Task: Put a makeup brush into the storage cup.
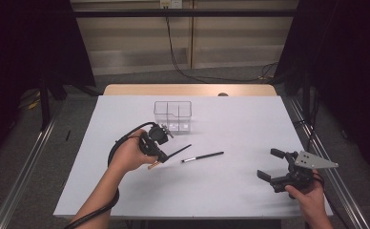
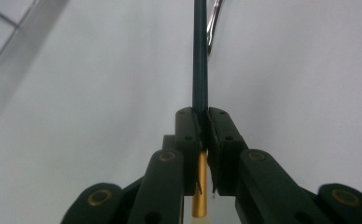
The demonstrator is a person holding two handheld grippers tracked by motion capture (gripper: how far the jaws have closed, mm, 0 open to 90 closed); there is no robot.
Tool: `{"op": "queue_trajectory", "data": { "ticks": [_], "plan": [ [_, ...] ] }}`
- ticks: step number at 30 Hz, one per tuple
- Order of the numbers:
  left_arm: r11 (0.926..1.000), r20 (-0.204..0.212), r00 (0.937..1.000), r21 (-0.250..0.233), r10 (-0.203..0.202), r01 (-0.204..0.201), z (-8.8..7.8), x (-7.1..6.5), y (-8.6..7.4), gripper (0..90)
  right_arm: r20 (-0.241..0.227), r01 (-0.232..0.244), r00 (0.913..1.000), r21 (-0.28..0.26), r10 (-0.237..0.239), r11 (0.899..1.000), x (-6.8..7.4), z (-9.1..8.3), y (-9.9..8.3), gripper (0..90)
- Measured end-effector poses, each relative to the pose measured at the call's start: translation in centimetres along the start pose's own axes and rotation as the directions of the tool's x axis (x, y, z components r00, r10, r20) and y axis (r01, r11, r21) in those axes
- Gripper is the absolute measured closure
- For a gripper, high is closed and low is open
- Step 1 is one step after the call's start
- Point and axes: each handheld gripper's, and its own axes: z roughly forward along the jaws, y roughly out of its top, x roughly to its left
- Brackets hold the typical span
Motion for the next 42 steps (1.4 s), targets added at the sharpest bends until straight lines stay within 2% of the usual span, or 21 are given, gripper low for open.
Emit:
{"op": "queue_trajectory", "data": {
  "ticks": [6, 8, 21, 25, 27, 35, 39, 42],
  "plan": [
    [0.9996, 0.011, 0.9997, -0.015, 0.023, -0.022, -0.2, -0.9, 1.2, 83.6, -0.009, 0.003, 1.0, 0.011, -0.002, 1.0, 0.2, 0.2, 0.1, 0.0],
    [0.9989, 0.025, 0.9987, -0.015, 0.045, -0.045, -0.3, -1.3, 1.9, 83.6, -0.01, 0.003, 0.9999, 0.011, -0.003, 1.0, 0.2, 0.2, 0.2, 0.0],
    [0.9956, 0.049, 0.9947, -0.029, 0.091, -0.089, 0.3, -2.8, 4.2, 83.6, -0.023, -0.012, 0.9997, 0.008, 0.012, 1.0, -0.1, 0.6, 1.2, 0.0],
    [0.9933, 0.061, 0.9915, -0.021, 0.114, -0.113, 0.5, -3.2, 4.9, 83.6, -0.039, -0.007, 0.9992, 0.022, 0.008, 1.0, 0.0, 1.1, 1.6, 0.0],
    [0.9937, 0.063, 0.992, -0.03, 0.11, -0.108, 0.6, -3.3, 5.0, 83.6, -0.047, -0.003, 0.9989, 0.032, 0.005, 0.999, 0.0, 1.4, 1.7, 0.0],
    [0.9899, 0.079, 0.9869, -0.03, 0.14, -0.138, 1.0, -4.0, 6.0, 83.6, -0.079, 0.017, 0.9968, 0.049, -0.013, 0.999, 0.2, 2.7, 2.5, 0.0],
    [0.9863, 0.086, 0.9826, -0.027, 0.164, -0.163, 1.1, -4.3, 6.5, 83.6, -0.096, 0.013, 0.9954, 0.053, -0.008, 0.999, 0.2, 3.2, 2.8, 0.0],
    [0.9864, 0.086, 0.9828, -0.028, 0.164, -0.162, 1.2, -4.6, 6.7, 83.6, -0.11, 0.017, 0.9939, 0.058, -0.01, 0.998, 0.3, 3.5, 3.1, 0.0]
  ]
}}
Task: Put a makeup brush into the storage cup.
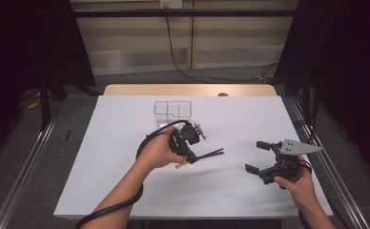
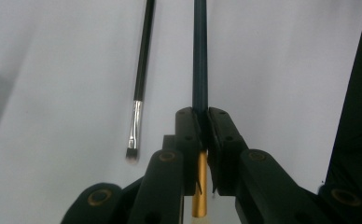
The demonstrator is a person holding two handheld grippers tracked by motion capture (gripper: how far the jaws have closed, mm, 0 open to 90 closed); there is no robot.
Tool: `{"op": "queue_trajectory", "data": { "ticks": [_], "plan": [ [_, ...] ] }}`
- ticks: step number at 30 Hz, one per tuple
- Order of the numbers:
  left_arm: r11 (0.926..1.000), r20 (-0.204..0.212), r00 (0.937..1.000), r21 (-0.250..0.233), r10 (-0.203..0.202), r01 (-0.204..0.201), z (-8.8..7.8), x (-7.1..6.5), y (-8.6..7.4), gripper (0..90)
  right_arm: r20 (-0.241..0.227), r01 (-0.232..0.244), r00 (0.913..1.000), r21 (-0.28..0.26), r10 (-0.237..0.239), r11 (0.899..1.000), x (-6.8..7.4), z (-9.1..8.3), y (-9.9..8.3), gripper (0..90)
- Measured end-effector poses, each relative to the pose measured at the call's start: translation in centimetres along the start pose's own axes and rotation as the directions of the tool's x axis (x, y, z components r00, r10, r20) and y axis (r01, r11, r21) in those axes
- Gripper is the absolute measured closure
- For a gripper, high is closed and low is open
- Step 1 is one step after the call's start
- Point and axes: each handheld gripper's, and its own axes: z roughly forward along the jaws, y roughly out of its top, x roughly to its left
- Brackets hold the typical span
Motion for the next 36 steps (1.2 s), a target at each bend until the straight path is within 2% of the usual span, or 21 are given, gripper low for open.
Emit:
{"op": "queue_trajectory", "data": {
  "ticks": [3, 5, 10, 16, 19, 24, 26, 34, 36],
  "plan": [
    [0.9998, 0.005, 0.9998, -0.001, 0.019, -0.019, 0.0, -0.2, 0.3, 83.6, -0.017, 0.005, 0.9998, 0.026, -0.005, 1.0, 0.1, 0.4, 0.4, 0.0],
    [0.9999, 0.009, 0.9999, -0.004, 0.011, -0.011, 0.0, -0.4, 0.5, 83.6, -0.021, 0.007, 0.9998, 0.032, -0.006, 0.999, 0.1, 0.5, 0.5, 0.0],
    [0.9992, 0.008, 0.9992, 0.005, 0.04, -0.04, 0.0, -0.6, 1.0, 83.5, -0.046, 0.008, 0.9989, 0.072, -0.004, 0.997, 0.2, 1.1, 0.9, 0.0],
    [0.9993, 0.014, 0.9992, 0.002, 0.036, -0.037, 0.0, -1.1, 1.5, 83.6, -0.066, 0.01, 0.9978, 0.112, -0.003, 0.994, 0.4, 1.7, 1.1, 0.0],
    [0.9987, 0.016, 0.9986, 0.007, 0.051, -0.051, 0.3, -1.3, 1.8, 83.6, -0.087, -0.001, 0.9961, 0.133, 0.013, 0.991, 0.4, 2.0, 1.2, 0.0],
    [0.9984, 0.023, 0.9981, 0.002, 0.057, -0.057, 0.3, -1.4, 2.0, 83.6, -0.104, 0.009, 0.9946, 0.167, 0.008, 0.986, 0.6, 2.2, 1.5, 0.0],
    [0.9986, 0.024, 0.9983, 0.001, 0.052, -0.052, 0.3, -1.4, 2.0, 83.6, -0.108, 0.023, 0.9941, 0.2, -0.001, 0.979, 0.7, 2.6, 1.7, 0.0],
    [0.9975, 0.031, 0.9971, 0.014, 0.069, -0.07, 0.4, -1.7, 2.3, 83.6, -0.116, 0.034, 0.9932, 0.237, -0.006, 0.971, 0.8, 3.4, 2.2, 0.0],
    [0.9972, 0.029, 0.9969, 0.011, 0.073, -0.073, 0.5, -1.8, 2.4, 83.6, -0.119, 0.049, 0.9927, 0.252, -0.02, 0.967, 1.0, 3.6, 2.5, 0.0]
  ]
}}
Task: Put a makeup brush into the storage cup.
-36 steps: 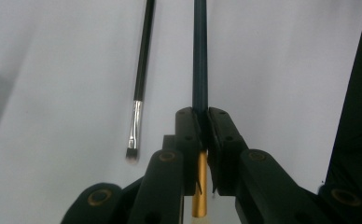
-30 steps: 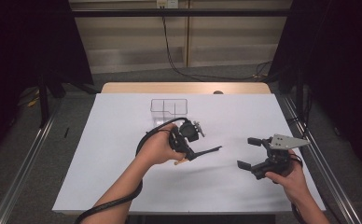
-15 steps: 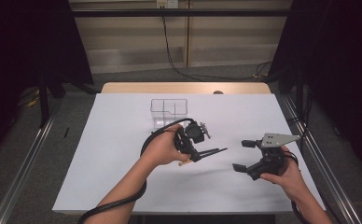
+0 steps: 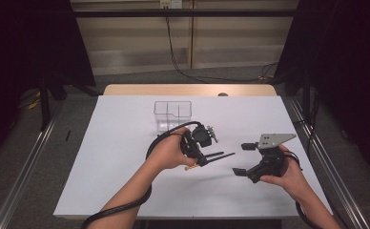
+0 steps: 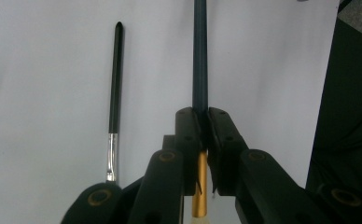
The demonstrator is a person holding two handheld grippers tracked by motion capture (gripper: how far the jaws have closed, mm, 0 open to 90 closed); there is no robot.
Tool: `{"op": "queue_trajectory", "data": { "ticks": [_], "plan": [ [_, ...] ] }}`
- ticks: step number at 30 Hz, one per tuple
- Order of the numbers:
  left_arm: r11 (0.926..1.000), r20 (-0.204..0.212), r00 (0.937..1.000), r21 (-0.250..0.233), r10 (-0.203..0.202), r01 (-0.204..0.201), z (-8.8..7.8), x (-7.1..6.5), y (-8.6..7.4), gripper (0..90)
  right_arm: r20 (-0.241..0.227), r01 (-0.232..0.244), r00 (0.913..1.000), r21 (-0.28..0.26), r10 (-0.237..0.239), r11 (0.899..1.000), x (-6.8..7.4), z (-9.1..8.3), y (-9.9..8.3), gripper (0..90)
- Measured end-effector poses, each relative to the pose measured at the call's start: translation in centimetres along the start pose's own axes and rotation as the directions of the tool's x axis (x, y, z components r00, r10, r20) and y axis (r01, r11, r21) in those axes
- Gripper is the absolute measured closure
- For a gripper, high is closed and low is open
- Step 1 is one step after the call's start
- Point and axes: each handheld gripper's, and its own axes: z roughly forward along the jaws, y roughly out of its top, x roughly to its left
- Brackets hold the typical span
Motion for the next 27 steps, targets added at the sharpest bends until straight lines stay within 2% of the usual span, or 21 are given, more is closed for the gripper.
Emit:
{"op": "queue_trajectory", "data": {
  "ticks": [5, 8, 15, 16, 18, 19, 24, 25, 27],
  "plan": [
    [1.0, 0.003, 1.0, -0.001, 0.001, -0.001, 0.2, -0.1, 0.1, 83.6, -0.008, 0.017, 0.9998, 0.023, -0.017, 1.0, 0.2, 0.2, 0.6, 0.7],
    [1.0, 0.009, 1.0, 0.006, 0.003, -0.003, 0.4, -0.2, 0.1, 83.5, -0.007, 0.026, 0.9997, 0.058, -0.025, 0.998, 0.2, 0.4, 1.0, 1.7],
    [0.9999, 0.012, 0.9999, 0.008, 0.01, -0.01, 0.7, -0.3, 0.3, 83.6, -0.02, 0.053, 0.9985, 0.118, -0.051, 0.992, 0.1, 0.6, 1.5, 8.7],
    [0.9999, 0.016, 0.9998, 0.012, 0.011, -0.012, 0.8, -0.3, 0.3, 83.6, -0.024, 0.068, 0.9976, 0.139, -0.065, 0.988, 0.1, 0.7, 1.7, 11.5],
    [0.9999, 0.015, 0.9998, 0.01, 0.013, -0.013, 0.9, -0.3, 0.3, 83.5, -0.032, 0.08, 0.9966, 0.146, -0.076, 0.986, 0.2, 0.7, 1.7, 14.1],
    [0.9999, 0.022, 0.9997, 0.007, 0.013, -0.013, 0.9, -0.3, 0.3, 83.5, -0.037, 0.1, 0.9947, 0.164, -0.095, 0.981, 0.3, 0.9, 1.9, 18.5],
    [0.9995, 0.036, 0.999, 0.013, 0.027, -0.027, 1.0, -0.4, 0.4, 83.6, -0.054, 0.139, 0.9899, 0.184, -0.131, 0.973, 0.5, 1.3, 2.4, 25.8],
    [0.9993, 0.038, 0.9986, 0.01, 0.035, -0.036, 1.0, -0.5, 0.4, 83.6, -0.065, 0.171, 0.9848, 0.199, -0.161, 0.965, 0.7, 1.6, 2.7, 29.6],
    [0.9989, 0.045, 0.998, 0.008, 0.045, -0.045, 1.1, -0.6, 0.4, 83.6, -0.08, 0.203, 0.9785, 0.215, -0.19, 0.955, 0.9, 1.8, 3.0, 33.0]
  ]
}}
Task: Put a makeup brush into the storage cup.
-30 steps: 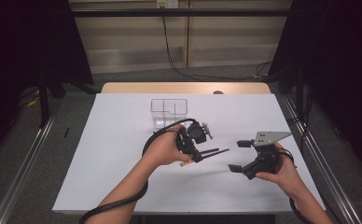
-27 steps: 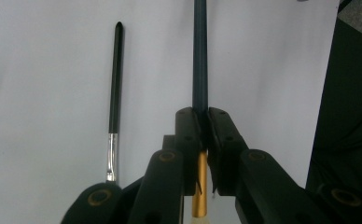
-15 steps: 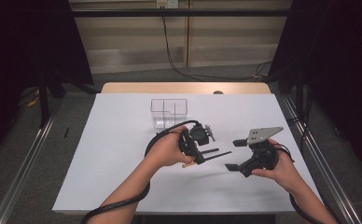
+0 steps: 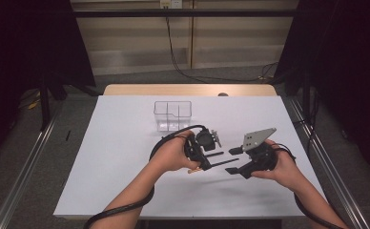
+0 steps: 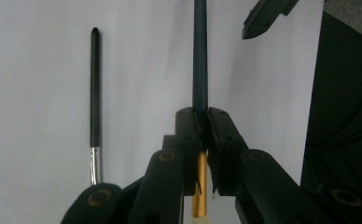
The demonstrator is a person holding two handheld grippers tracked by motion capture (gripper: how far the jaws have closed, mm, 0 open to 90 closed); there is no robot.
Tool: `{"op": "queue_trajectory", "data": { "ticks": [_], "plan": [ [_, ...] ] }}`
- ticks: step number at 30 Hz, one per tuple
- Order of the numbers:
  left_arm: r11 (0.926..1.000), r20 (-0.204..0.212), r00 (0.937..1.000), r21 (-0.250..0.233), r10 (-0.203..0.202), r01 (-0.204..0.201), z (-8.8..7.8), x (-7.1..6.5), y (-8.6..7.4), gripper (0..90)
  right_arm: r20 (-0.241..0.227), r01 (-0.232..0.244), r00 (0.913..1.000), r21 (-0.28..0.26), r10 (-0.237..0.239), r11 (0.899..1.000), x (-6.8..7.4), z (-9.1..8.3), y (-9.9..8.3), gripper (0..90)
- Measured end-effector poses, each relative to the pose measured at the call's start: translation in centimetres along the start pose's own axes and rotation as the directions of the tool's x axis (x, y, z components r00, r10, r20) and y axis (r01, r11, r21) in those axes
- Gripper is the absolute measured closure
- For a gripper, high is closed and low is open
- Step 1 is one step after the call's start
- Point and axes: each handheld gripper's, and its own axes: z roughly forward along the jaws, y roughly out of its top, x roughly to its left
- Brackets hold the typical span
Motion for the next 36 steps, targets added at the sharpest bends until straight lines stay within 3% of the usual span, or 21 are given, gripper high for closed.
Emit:
{"op": "queue_trajectory", "data": {
  "ticks": [4, 5, 13, 14, 19, 27, 31, 36],
  "plan": [
    [0.9999, 0.009, 0.9999, -0.003, 0.012, -0.012, 0.1, -0.1, 0.0, 83.5, -0.01, 0.026, 0.9996, 0.011, -0.026, 1.0, 0.2, 0.2, 0.5, 39.6],
    [0.9998, 0.009, 0.9997, -0.002, 0.021, -0.021, 0.1, -0.1, 0.0, 83.5, -0.021, 0.044, 0.9988, 0.007, -0.044, 0.999, 0.2, 0.3, 0.8, 46.1],
    [0.9994, 0.034, 0.9991, -0.025, 0.026, -0.025, -0.1, -0.1, -0.1, 83.6, -0.07, 0.079, 0.9947, 0.041, -0.076, 0.996, 0.5, 1.3, 1.0, 56.6],
    [0.9994, 0.037, 0.9991, -0.026, 0.022, -0.021, -0.2, 0.0, -0.1, 83.5, -0.085, 0.095, 0.9923, 0.05, -0.09, 0.994, 0.7, 1.4, 1.0, 62.4],
    [0.999, 0.067, 0.9975, -0.041, 0.023, -0.021, -0.3, 0.0, -0.1, 83.5, -0.089, 0.127, 0.9888, 0.08, -0.12, 0.989, 0.7, 1.6, 0.6, 74.2],
    [0.9955, 0.091, 0.9956, -0.094, 0.021, -0.012, -0.5, 0.1, 0.0, 83.3, -0.096, 0.12, 0.9892, 0.094, -0.111, 0.988, 0.7, 1.6, -0.1, 81.2],
    [0.992, 0.095, 0.9953, -0.126, 0.02, -0.008, -0.8, 0.3, 0.0, 82.4, -0.127, 0.134, 0.9846, 0.108, -0.12, 0.985, 1.0, 2.1, -0.5, 84.2],
    [0.99, 0.104, 0.9943, -0.141, 0.021, -0.006, -1.1, 0.5, -0.1, 81.4, -0.139, 0.132, 0.9831, 0.089, -0.119, 0.987, 1.2, 2.3, -0.7, 84.5]
  ]
}}
